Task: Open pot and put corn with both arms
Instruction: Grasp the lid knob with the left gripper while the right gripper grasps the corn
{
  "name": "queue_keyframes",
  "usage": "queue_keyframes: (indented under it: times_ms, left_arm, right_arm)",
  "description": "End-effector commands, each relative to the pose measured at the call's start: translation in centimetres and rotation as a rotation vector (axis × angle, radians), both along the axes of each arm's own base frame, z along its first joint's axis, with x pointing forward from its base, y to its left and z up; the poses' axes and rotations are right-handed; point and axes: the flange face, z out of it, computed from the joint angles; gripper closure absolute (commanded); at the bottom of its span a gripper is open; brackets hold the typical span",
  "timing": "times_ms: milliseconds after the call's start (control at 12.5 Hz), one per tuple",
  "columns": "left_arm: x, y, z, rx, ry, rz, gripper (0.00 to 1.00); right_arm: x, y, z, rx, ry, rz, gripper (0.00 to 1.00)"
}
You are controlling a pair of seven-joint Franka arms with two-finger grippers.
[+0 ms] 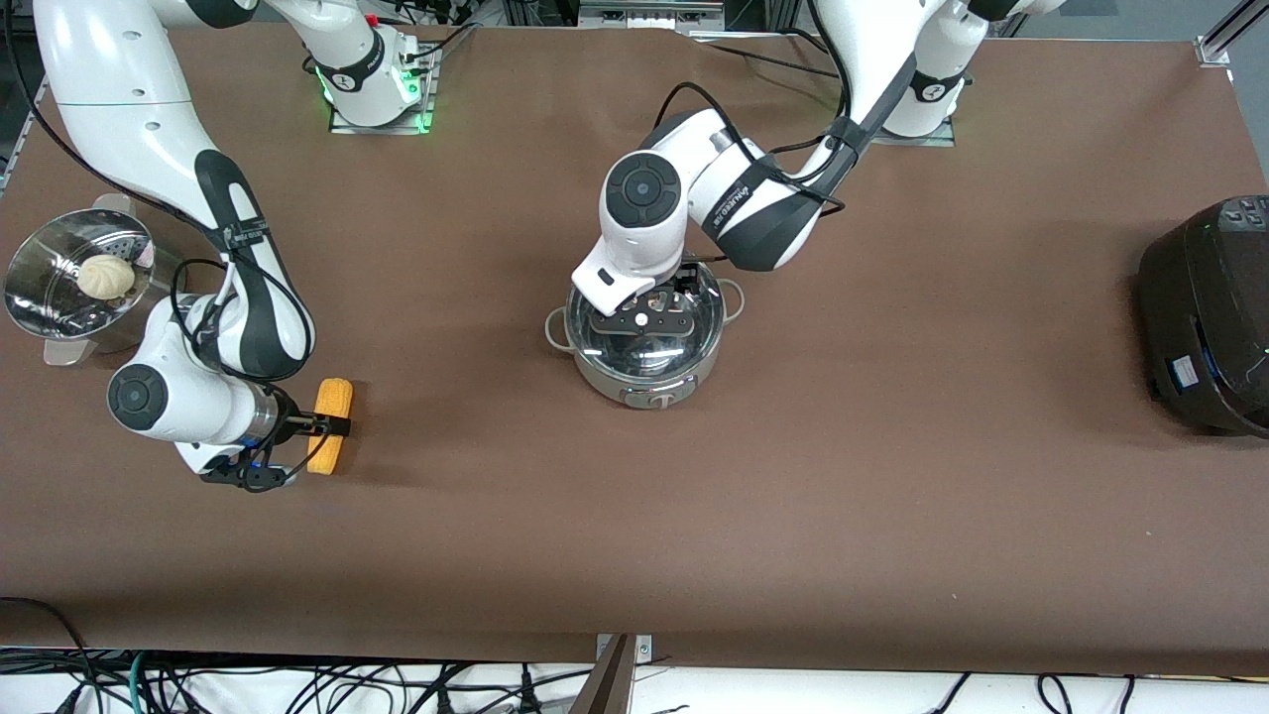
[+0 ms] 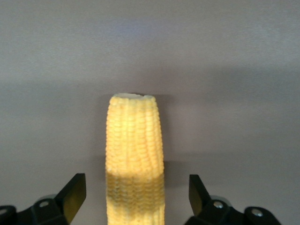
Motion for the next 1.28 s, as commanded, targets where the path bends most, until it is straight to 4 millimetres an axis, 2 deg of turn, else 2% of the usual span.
queue_keyframes:
  times_ms: [0,160,240,320,480,560,640,720,880,1040,1120,1200]
  left_arm:
    - [0.2,-0.3,-0.1,0.022,-0.017,-0.019,0.01]
    - [-0.5,-1.0,-0.7,0.027,-0.011,-0.034,0.04]
    - [-0.5,-1.0,-0.8,0.028,-0.010,-0.034,0.04]
    - [-0.6,-1.1,-1.1,0.032,-0.007,-0.036,0.12]
    - [-0.5,-1.0,-1.3,0.048,-0.022,-0.047,0.51]
    - [-0.4,-1.0,-1.2,0.051,-0.028,-0.049,0.78]
    - [-0.4,-0.9,-0.7,0.049,-0.033,-0.044,0.92]
    - [-0.4,-0.9,-0.2,0.047,-0.037,-0.038,1.00]
    - [-0.4,-0.6,2.6,0.034,-0.053,-0.020,1.00]
    - [-0.7,1.2,6.4,0.069,-0.031,-0.005,1.00]
    - [0.1,3.9,8.3,0.105,-0.008,0.024,1.00]
    - [1.4,7.6,11.0,0.132,0.002,0.060,1.00]
  right_arm:
    - [-0.7,1.1,-0.4,0.012,0.000,0.001,0.88]
    - [-1.2,1.1,-1.5,0.010,-0.015,0.002,1.00]
    - [-1.5,1.1,-1.9,0.009,-0.022,0.001,1.00]
    - [-1.5,1.2,-2.0,0.008,-0.023,0.003,1.00]
    - [-1.3,1.2,-0.8,0.010,-0.031,0.016,1.00]
    - [-1.2,1.3,2.0,0.015,-0.022,0.021,1.00]
    - [-1.3,1.4,5.9,0.019,0.011,0.027,1.00]
    - [-1.6,1.3,9.8,0.023,0.043,0.032,1.00]
    - [-2.0,1.3,17.3,0.029,0.058,0.047,1.00]
    - [-2.3,1.0,22.8,0.033,0.103,0.055,1.00]
    - [-2.5,1.4,24.4,0.037,0.125,0.057,1.00]
    - [-2.6,2.5,25.2,0.059,0.132,0.052,1.00]
